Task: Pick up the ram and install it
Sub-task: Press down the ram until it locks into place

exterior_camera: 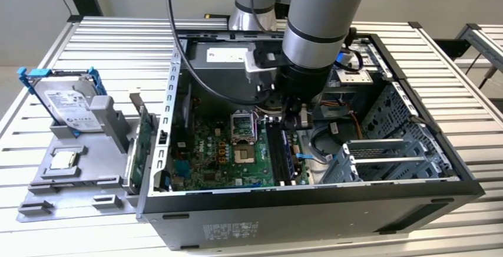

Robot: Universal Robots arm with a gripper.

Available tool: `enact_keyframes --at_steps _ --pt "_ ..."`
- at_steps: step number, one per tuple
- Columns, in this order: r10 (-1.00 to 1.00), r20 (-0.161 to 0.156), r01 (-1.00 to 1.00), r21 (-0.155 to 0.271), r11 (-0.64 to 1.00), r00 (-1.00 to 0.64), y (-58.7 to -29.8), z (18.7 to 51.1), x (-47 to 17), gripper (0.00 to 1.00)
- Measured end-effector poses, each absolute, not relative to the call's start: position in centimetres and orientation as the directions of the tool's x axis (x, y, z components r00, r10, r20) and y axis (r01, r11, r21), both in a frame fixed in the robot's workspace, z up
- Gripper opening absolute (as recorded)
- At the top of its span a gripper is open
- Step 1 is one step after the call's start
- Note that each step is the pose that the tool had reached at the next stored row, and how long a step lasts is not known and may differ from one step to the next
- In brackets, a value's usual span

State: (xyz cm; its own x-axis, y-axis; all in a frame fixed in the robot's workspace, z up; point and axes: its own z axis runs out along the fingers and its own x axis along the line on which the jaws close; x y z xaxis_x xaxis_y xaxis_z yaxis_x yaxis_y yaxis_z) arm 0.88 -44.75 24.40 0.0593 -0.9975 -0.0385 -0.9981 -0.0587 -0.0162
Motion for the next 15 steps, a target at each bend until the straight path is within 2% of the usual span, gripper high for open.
enact_keyframes --at_steps 15 --pt "-0.998 -0.036 -0.998 -0.016 -0.052 0.053 -46.3 23.6 1.6 0.0"
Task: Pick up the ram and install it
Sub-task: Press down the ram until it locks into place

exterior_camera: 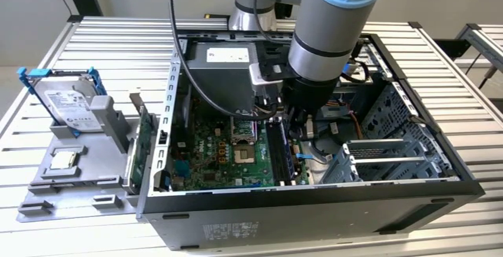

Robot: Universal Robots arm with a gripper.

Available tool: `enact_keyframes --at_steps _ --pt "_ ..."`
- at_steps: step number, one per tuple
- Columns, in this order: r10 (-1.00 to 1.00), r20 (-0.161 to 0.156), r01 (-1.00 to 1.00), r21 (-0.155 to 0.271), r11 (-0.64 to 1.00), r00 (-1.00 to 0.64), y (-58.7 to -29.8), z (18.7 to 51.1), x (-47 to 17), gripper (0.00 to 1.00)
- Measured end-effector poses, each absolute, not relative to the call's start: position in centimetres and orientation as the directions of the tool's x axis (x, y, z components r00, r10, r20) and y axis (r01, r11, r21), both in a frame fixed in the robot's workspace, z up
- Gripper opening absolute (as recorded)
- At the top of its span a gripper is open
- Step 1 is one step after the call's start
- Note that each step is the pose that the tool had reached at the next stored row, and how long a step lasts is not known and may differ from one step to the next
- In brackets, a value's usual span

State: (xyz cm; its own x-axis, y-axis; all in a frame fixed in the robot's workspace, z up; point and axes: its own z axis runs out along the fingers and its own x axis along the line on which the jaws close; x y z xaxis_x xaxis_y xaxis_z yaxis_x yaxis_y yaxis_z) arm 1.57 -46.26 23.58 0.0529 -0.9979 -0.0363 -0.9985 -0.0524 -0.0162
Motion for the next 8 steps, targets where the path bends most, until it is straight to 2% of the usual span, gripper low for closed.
enact_keyframes --at_steps 8 --pt "-0.998 -0.035 -0.999 -0.016 -0.052 0.053 -46.3 22.5 1.6 0.0"
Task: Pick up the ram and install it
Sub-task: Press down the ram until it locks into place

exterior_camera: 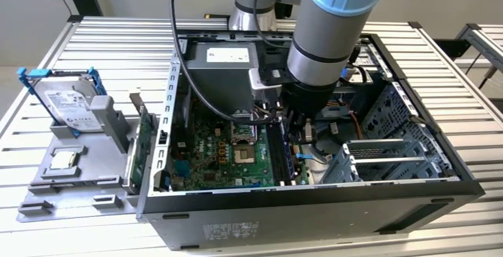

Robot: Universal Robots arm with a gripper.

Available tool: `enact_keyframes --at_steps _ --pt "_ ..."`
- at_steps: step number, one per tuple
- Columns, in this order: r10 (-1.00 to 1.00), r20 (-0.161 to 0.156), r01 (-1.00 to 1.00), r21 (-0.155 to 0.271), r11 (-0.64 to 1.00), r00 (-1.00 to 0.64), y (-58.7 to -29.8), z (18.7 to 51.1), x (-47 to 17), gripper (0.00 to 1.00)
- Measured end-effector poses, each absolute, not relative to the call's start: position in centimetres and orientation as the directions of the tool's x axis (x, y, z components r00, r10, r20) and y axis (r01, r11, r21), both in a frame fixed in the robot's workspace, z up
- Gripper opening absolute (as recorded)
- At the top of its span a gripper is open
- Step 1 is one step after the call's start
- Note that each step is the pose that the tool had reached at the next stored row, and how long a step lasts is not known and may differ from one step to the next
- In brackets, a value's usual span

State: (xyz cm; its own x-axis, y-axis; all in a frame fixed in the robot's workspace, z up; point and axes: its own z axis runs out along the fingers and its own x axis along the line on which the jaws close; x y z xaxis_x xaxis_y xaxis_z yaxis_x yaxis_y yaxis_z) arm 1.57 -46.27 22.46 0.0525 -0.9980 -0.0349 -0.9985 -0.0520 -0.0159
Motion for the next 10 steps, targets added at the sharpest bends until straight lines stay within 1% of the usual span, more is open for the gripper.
enact_keyframes --at_steps 5,10 --pt "-0.998 -0.033 -0.999 -0.016 -0.052 0.052 -46.3 21.7 1.6 0.0" --pt "-0.998 -0.035 -0.999 -0.016 -0.052 0.052 -46.3 23.6 1.6 0.0"
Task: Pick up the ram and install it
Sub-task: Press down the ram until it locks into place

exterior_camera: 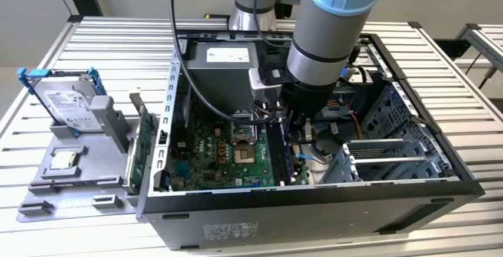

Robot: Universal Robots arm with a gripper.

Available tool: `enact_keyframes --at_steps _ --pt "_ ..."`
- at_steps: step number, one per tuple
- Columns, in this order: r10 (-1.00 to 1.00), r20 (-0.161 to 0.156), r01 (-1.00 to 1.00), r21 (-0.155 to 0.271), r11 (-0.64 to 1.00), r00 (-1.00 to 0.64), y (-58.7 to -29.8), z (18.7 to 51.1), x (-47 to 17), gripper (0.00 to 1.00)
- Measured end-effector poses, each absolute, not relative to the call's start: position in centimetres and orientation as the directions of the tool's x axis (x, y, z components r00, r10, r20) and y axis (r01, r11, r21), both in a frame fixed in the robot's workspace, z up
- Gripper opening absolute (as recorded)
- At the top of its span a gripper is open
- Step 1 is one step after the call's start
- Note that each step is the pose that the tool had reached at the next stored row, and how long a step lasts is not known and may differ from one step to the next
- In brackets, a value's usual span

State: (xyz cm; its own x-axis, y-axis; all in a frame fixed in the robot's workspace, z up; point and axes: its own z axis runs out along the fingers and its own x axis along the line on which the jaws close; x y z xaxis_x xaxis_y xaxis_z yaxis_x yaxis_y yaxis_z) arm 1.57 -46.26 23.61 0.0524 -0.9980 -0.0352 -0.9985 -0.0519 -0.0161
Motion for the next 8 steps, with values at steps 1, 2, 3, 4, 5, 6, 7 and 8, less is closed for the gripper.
enact_keyframes --at_steps 1,2,3,4,5,6,7,8 --pt "-0.998 -0.036 -0.999 -0.016 -0.052 0.052 -46.3 24.1 1.6 0.0" --pt "-0.998 -0.035 -0.999 -0.016 -0.052 0.052 -46.3 24.5 1.6 0.0" --pt "-0.998 -0.035 -0.999 -0.016 -0.052 0.052 -46.3 25.0 1.6 0.0" --pt "-0.998 -0.035 -0.999 -0.016 -0.052 0.052 -46.3 25.4 1.6 0.0" --pt "-0.998 -0.035 -0.999 -0.016 -0.052 0.052 -46.3 25.9 1.6 0.0" --pt "-0.998 -0.035 -0.999 -0.016 -0.052 0.052 -46.3 26.3 1.6 0.0" --pt "-0.998 -0.035 -0.999 -0.016 -0.052 0.052 -46.3 26.8 1.6 0.0" --pt "-0.998 -0.035 -0.999 -0.016 -0.052 0.052 -46.3 27.3 1.6 0.0"
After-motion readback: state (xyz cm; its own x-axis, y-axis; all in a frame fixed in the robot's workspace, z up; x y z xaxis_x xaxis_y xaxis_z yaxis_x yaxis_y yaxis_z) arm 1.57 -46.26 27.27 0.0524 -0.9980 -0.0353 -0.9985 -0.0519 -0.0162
